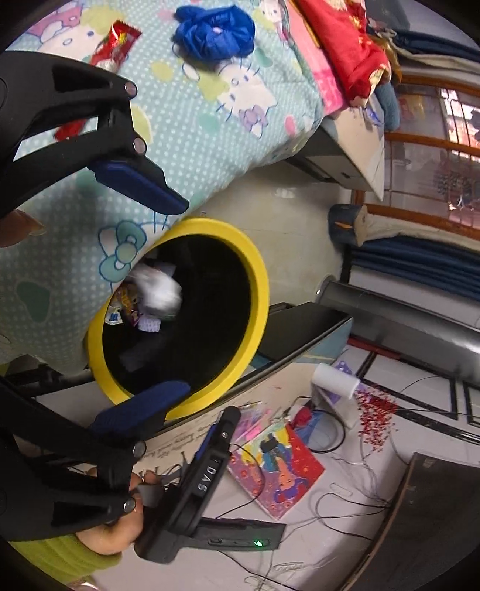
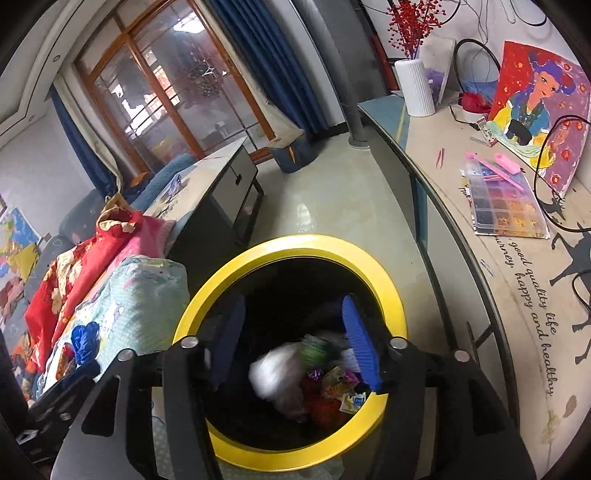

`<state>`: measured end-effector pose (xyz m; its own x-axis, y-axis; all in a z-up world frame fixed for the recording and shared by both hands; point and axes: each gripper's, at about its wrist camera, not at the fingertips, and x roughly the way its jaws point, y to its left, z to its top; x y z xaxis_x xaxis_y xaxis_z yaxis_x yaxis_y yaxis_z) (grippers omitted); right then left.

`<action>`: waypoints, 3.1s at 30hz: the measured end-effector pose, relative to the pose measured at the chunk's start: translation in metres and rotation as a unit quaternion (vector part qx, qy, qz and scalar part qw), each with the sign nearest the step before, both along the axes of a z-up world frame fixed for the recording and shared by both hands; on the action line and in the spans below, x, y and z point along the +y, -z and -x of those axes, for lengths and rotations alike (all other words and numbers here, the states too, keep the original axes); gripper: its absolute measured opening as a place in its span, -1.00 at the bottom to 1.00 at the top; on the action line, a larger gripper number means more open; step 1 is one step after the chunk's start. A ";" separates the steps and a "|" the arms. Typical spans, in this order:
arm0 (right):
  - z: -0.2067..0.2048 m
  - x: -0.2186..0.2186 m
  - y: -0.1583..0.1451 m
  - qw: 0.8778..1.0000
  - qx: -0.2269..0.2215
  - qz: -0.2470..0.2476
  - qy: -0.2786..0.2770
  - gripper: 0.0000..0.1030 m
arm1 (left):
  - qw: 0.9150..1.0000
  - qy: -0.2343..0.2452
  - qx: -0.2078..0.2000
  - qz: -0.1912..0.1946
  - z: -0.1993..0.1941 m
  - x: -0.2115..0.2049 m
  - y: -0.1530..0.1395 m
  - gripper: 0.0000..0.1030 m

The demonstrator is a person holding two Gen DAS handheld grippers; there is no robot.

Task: Collect trash
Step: 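Move both tools back over the remaining wrappers on the bed, then grasp the red candy tube with the left tool while the right tool grasps the red wrapper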

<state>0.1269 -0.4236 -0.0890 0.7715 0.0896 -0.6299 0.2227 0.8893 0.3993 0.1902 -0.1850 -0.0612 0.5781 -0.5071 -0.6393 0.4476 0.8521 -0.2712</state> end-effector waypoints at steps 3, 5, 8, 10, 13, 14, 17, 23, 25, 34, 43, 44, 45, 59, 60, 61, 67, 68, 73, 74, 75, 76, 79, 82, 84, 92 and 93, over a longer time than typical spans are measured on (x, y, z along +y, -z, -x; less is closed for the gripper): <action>0.000 0.007 -0.001 1.000 -0.002 0.008 -0.005 0.11 | 1.000 -0.014 -0.018 -0.005 0.006 0.009 -0.007 0.69; 0.001 0.013 -0.003 1.000 -0.006 0.015 -0.008 0.18 | 0.999 -0.024 -0.025 -0.006 0.009 0.016 -0.009 0.79; 0.000 0.022 -0.008 0.999 -0.012 0.023 -0.019 0.24 | 0.999 -0.040 -0.034 -0.012 0.012 0.027 -0.012 0.79; 0.000 0.027 -0.011 0.999 -0.016 0.024 -0.028 0.24 | 0.998 -0.047 -0.035 -0.011 0.014 0.035 -0.013 0.79; 0.001 0.034 -0.016 0.999 -0.022 0.025 -0.038 0.25 | 0.998 -0.055 -0.043 -0.013 0.018 0.045 -0.016 0.79; 0.001 0.038 -0.017 0.999 -0.024 0.025 -0.042 0.26 | 0.997 -0.058 -0.048 -0.016 0.019 0.048 -0.017 0.79; 0.002 0.047 -0.022 0.998 -0.029 0.027 -0.055 0.28 | 0.996 -0.066 -0.054 -0.014 0.022 0.054 -0.020 0.79; 0.004 0.069 -0.033 0.995 -0.044 0.033 -0.085 0.28 | 0.993 -0.086 -0.074 -0.014 0.027 0.070 -0.029 0.79; 0.005 0.076 -0.037 0.994 -0.049 0.035 -0.096 0.28 | 0.992 -0.094 -0.080 -0.013 0.028 0.076 -0.031 0.79; 0.011 0.120 -0.051 0.983 -0.074 0.045 -0.161 0.29 | 0.987 -0.123 -0.101 -0.013 0.035 0.102 -0.040 0.79; 0.019 0.157 -0.062 0.972 -0.087 0.050 -0.213 0.31 | 0.982 -0.150 -0.115 -0.008 0.039 0.126 -0.048 0.79; 0.020 0.162 -0.062 0.971 -0.088 0.051 -0.218 0.32 | 0.981 -0.154 -0.117 -0.008 0.040 0.130 -0.049 0.79; 0.021 0.166 -0.063 0.969 -0.088 0.051 -0.223 0.32 | 0.981 -0.156 -0.117 -0.007 0.039 0.131 -0.049 0.79; 0.025 0.210 -0.062 0.953 -0.080 0.066 -0.284 0.32 | 0.971 -0.205 -0.119 0.009 0.035 0.174 -0.059 0.79; 0.025 0.214 -0.061 0.952 -0.078 0.067 -0.289 0.32 | 0.970 -0.211 -0.119 0.010 0.034 0.179 -0.059 0.79; 0.026 0.217 -0.060 0.951 -0.077 0.068 -0.293 0.32 | 0.969 -0.216 -0.119 0.011 0.033 0.184 -0.060 0.79; 0.020 0.240 -0.052 0.940 -0.060 0.083 -0.326 0.32 | 0.963 -0.241 -0.118 0.015 0.029 0.209 -0.063 0.79; 0.020 0.243 -0.050 0.938 -0.056 0.086 -0.331 0.32 | 0.963 -0.244 -0.115 0.016 0.028 0.213 -0.063 0.79; 0.015 0.261 -0.041 0.930 -0.040 0.097 -0.353 0.32 | 0.958 -0.266 -0.108 0.006 0.022 0.236 -0.060 0.79; 0.014 0.265 -0.040 0.928 -0.037 0.099 -0.357 0.32 | 0.958 -0.266 -0.105 0.006 0.021 0.240 -0.059 0.79; 0.012 0.268 -0.039 0.926 -0.034 0.099 -0.363 0.32 | 0.958 -0.267 -0.105 0.004 0.020 0.245 -0.057 0.79; 0.011 0.270 -0.038 0.925 -0.033 0.100 -0.366 0.32 | 0.958 -0.268 -0.104 0.001 0.019 0.249 -0.056 0.79; 0.006 0.281 -0.035 0.919 -0.028 0.111 -0.378 0.32 | 0.959 -0.270 -0.088 -0.015 0.013 0.259 -0.049 0.79; -0.002 0.289 -0.030 0.915 -0.020 0.117 -0.386 0.32 | 0.960 -0.271 -0.067 -0.026 0.008 0.268 -0.038 0.76; -0.005 0.294 -0.028 0.912 -0.016 0.121 -0.392 0.32 | 0.960 -0.271 -0.055 -0.028 0.005 0.274 -0.031 0.67; -0.023 0.307 -0.006 0.905 0.017 0.125 -0.407 0.25 | 0.961 -0.272 -0.010 -0.038 -0.012 0.288 -0.004 0.25; -0.024 0.307 -0.003 0.905 0.022 0.120 -0.408 0.19 | 0.962 -0.270 -0.007 -0.039 -0.014 0.289 -0.001 0.24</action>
<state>0.1512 -0.1164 -0.0863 0.4831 0.4745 -0.7359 -0.5367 0.8245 0.1793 0.2041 0.1038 -0.0602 0.7523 -0.0806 -0.6539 -0.0638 0.9789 -0.1941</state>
